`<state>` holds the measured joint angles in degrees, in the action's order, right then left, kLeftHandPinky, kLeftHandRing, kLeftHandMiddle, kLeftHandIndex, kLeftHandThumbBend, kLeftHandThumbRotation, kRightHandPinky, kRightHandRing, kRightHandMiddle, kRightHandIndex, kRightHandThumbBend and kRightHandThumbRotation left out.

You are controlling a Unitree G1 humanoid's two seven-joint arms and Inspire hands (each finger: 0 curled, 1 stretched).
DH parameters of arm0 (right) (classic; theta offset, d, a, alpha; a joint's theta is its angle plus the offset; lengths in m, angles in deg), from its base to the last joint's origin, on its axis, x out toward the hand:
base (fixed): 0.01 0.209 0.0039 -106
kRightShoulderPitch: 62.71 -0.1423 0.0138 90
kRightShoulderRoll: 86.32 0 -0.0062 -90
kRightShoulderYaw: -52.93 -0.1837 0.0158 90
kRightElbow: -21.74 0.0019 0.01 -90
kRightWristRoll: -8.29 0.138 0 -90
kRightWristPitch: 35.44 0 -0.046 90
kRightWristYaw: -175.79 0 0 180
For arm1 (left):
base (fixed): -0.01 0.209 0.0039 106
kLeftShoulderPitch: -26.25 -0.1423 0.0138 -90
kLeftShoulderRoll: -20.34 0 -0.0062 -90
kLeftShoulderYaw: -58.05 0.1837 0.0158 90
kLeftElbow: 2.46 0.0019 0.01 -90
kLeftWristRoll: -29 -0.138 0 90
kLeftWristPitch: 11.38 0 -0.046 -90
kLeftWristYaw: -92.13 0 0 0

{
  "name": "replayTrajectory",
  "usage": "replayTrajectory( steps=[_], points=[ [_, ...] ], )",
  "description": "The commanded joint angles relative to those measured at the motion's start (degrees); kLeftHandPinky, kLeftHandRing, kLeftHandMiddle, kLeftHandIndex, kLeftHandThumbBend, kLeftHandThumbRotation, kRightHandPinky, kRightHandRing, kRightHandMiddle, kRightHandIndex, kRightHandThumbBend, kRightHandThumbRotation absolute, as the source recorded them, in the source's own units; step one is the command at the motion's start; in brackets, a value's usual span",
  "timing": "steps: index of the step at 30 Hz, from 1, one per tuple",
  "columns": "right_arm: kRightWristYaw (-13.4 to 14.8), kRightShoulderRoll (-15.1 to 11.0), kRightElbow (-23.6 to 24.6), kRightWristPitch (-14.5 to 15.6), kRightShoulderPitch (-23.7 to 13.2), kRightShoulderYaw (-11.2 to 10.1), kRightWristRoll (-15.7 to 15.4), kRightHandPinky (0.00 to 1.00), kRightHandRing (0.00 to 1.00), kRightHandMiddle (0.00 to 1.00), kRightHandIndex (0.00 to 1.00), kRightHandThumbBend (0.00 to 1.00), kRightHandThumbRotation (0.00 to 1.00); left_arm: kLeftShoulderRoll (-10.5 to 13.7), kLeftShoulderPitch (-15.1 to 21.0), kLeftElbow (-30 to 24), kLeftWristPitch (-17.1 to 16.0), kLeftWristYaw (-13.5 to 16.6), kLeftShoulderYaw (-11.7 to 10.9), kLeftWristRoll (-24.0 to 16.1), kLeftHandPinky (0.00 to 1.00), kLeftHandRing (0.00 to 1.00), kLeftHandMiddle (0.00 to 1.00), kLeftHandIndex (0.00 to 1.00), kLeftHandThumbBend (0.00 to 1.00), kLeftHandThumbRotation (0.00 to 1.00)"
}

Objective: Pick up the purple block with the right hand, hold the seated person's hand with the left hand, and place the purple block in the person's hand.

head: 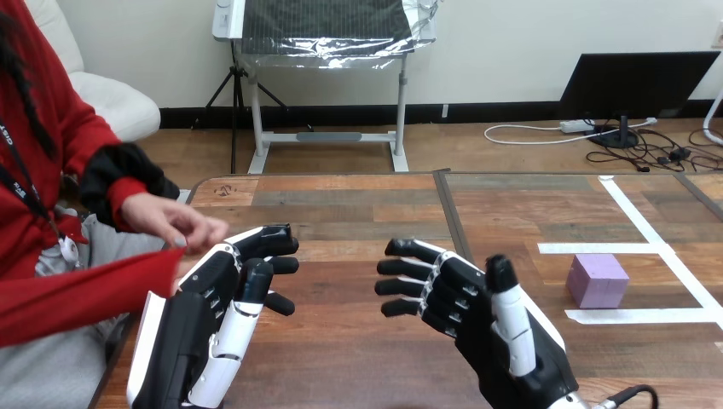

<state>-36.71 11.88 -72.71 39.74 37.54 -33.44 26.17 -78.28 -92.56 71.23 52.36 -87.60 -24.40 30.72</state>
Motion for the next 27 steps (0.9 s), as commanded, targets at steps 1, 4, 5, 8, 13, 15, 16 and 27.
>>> replayTrajectory(
  steps=[1,4,5,8,13,15,16,27],
  points=[
    [0.50,-1.44,-1.02,-3.65,-2.95,-1.65,-2.38,0.69,0.75,0.76,0.78,0.72,0.98,-1.73,2.08,-0.30,-1.42,0.04,-1.33,0.55,0.49,0.70,0.72,0.70,0.53,0.83],
    [2.21,-1.69,-2.65,-7.66,-3.35,-1.93,-5.91,0.66,0.73,0.75,0.77,0.71,0.94,-1.73,1.96,-0.41,-1.40,0.07,-1.39,0.55,0.49,0.70,0.72,0.70,0.53,0.83],
    [3.12,-1.75,-3.48,-9.33,-3.59,-2.07,-7.36,0.66,0.73,0.74,0.76,0.71,0.93,-1.74,1.90,-0.46,-1.37,0.12,-1.44,0.51,0.49,0.70,0.72,0.70,0.53,0.83],
    [4.56,-1.72,-5.70,-13.45,-4.20,-2.31,-9.59,0.64,0.72,0.74,0.75,0.72,0.89,-1.79,1.73,-0.38,-1.51,0.21,-1.56,0.35,0.49,0.70,0.72,0.70,0.53,0.83],
    [4.96,-1.36,-9.66,-20.00,-5.47,-2.44,-10.61,0.62,0.70,0.73,0.75,0.67,0.72,-1.70,1.60,0.26,-2.04,0.00,-1.96,0.66,0.49,0.71,0.73,0.70,0.55,0.83],
    [5.18,-0.75,-11.46,-22.20,-5.97,-2.62,-10.35,0.62,0.70,0.73,0.75,0.67,0.66,-1.87,1.52,0.36,-1.95,0.13,-2.07,0.70,0.50,0.71,0.73,0.70,0.55,0.83],
    [5.27,-0.58,-12.09,-22.94,-6.15,-2.65,-10.28,0.62,0.70,0.73,0.75,0.67,0.64,-1.93,1.49,0.38,-1.93,0.16,-2.11,0.70,0.50,0.71,0.73,0.70,0.55,0.83],
    [7.42,2.14,-13.35,-20.43,-7.12,-2.82,-6.57,0.63,0.71,0.74,0.75,0.70,0.72,-2.39,1.39,0.79,-1.85,0.74,-2.61,0.36,0.52,0.72,0.74,0.71,0.51,0.82]
  ],
)
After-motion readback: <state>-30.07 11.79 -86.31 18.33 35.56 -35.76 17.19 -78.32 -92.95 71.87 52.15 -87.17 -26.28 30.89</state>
